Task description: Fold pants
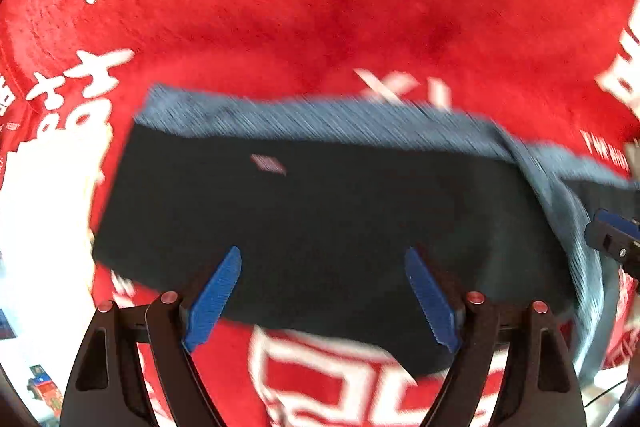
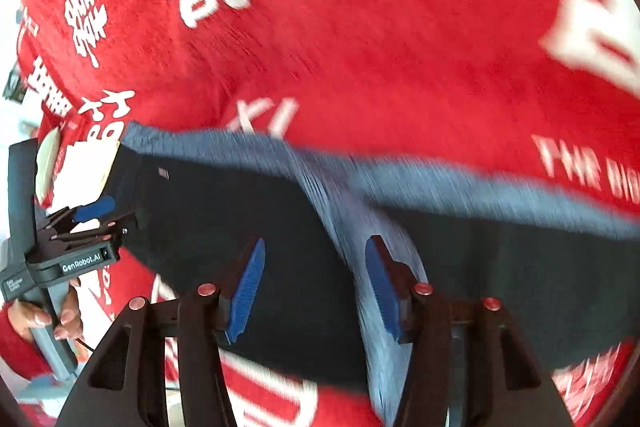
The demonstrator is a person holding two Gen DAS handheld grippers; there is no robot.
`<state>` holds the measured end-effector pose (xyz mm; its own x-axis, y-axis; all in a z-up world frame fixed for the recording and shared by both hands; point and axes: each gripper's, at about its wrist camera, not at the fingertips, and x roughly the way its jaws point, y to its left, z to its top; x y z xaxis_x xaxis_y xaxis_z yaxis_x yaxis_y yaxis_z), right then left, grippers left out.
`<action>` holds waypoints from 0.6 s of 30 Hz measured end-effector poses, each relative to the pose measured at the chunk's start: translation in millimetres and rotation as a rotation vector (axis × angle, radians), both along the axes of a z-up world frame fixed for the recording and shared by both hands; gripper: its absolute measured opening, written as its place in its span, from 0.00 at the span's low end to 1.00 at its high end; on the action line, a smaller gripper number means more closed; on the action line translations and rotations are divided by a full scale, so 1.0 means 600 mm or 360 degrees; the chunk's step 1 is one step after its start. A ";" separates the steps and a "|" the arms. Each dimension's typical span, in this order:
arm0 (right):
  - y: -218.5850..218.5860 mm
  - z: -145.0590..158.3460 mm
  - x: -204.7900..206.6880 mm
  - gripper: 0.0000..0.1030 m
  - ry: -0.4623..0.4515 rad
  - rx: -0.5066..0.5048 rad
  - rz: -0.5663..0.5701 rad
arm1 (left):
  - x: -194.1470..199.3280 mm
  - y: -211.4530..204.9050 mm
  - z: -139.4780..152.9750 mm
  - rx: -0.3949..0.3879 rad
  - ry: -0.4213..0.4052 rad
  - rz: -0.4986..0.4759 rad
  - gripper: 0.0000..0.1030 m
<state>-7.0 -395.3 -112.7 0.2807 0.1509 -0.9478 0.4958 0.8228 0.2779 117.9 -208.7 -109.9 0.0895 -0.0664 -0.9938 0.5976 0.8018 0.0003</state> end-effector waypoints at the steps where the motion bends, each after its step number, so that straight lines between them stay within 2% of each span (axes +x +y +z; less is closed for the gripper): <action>1: 0.004 0.002 -0.024 0.55 0.0013 0.0011 -0.0035 | -0.021 -0.005 0.001 0.0000 0.0033 -0.0014 0.83; 4: 0.003 0.017 -0.112 0.57 0.0063 0.0032 -0.0145 | -0.079 -0.014 0.003 0.0022 0.0109 -0.0062 0.83; 10: 0.040 0.024 -0.259 0.57 0.0179 0.0027 -0.0370 | -0.172 -0.025 0.008 0.0047 0.0163 -0.0247 0.83; 14: 0.068 0.030 -0.330 0.57 0.0215 -0.0024 -0.0482 | -0.230 -0.029 0.021 0.0057 0.0119 -0.0404 0.83; 18: 0.101 0.029 -0.380 0.59 0.0227 -0.0072 -0.0551 | -0.271 -0.010 0.042 0.0028 0.0092 -0.0457 0.83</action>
<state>-234.8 -334.9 -95.2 0.1727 0.0274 -0.9846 0.7777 0.6096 0.1534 -44.6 -214.8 -84.5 0.0130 -0.0637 -0.9979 0.7995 0.6000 -0.0279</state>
